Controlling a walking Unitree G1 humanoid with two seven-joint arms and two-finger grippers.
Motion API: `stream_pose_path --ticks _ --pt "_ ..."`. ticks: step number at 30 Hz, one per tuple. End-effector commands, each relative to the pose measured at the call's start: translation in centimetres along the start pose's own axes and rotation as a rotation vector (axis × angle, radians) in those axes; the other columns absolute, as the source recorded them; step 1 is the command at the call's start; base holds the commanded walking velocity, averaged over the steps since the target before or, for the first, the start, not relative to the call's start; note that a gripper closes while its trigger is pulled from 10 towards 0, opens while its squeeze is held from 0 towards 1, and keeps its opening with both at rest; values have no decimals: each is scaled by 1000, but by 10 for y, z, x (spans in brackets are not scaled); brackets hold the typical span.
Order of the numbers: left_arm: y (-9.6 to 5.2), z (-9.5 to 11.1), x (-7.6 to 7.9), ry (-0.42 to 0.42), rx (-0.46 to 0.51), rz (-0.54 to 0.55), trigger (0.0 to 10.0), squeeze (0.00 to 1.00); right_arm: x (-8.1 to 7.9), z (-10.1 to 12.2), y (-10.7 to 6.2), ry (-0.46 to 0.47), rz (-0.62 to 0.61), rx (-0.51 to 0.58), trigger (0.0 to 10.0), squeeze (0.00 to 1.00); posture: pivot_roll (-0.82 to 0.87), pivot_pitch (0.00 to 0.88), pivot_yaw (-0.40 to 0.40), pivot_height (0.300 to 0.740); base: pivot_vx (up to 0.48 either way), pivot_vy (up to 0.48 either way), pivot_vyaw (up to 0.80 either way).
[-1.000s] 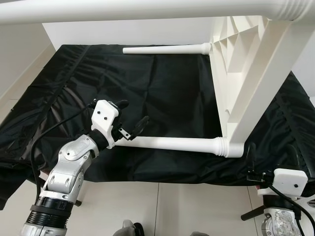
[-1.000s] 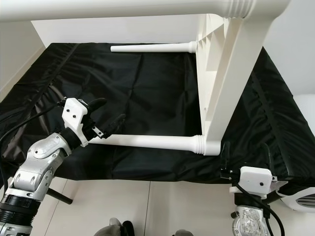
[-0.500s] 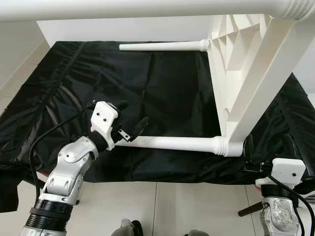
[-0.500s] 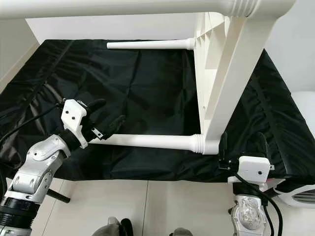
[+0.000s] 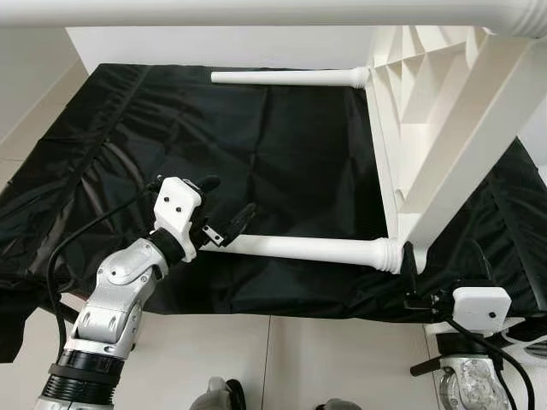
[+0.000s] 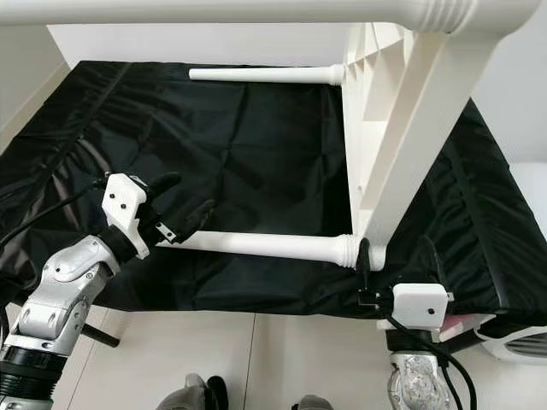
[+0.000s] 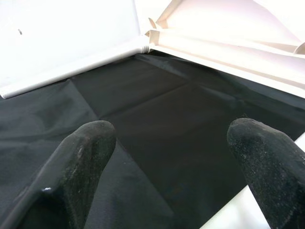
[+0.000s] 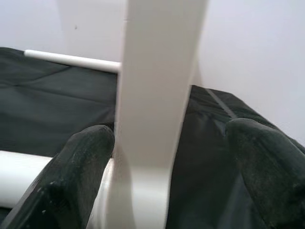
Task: Building children table
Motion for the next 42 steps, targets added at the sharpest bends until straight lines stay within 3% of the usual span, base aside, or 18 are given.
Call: stream_pose_path --ticks 1,11,29,42 --pt "-3 0 0 5 -5 3 10000 0 0 2 3 0 5 7 10000 0 -112 146 63 740 0 0 0" --pt "-5 0 -2 9 -12 5 10000 0 1 6 10 -3 3 27 10000 0 -101 147 59 740 0 0 0" --pt "-10 -6 -3 29 -50 -9 10000 0 1 12 -6 -25 21 5 10000 0 -111 164 79 740 0 0 0" --pt "-11 -9 1 40 -64 -30 10000 0 8 24 6 -45 -17 56 10000 0 -107 162 84 740 0 0 0"
Point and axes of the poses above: a point about 5 cm out from each wrist's last joint towards the gripper, its own y axis pointing out of the wrist towards the gripper, its own z axis along the axis of the wrist's last joint, x = y × z, the point moved 3 cm from there along y, pointing out of the wrist towards the gripper, and after that the axes turned 3 degrees about y, right-handed, at the moved point
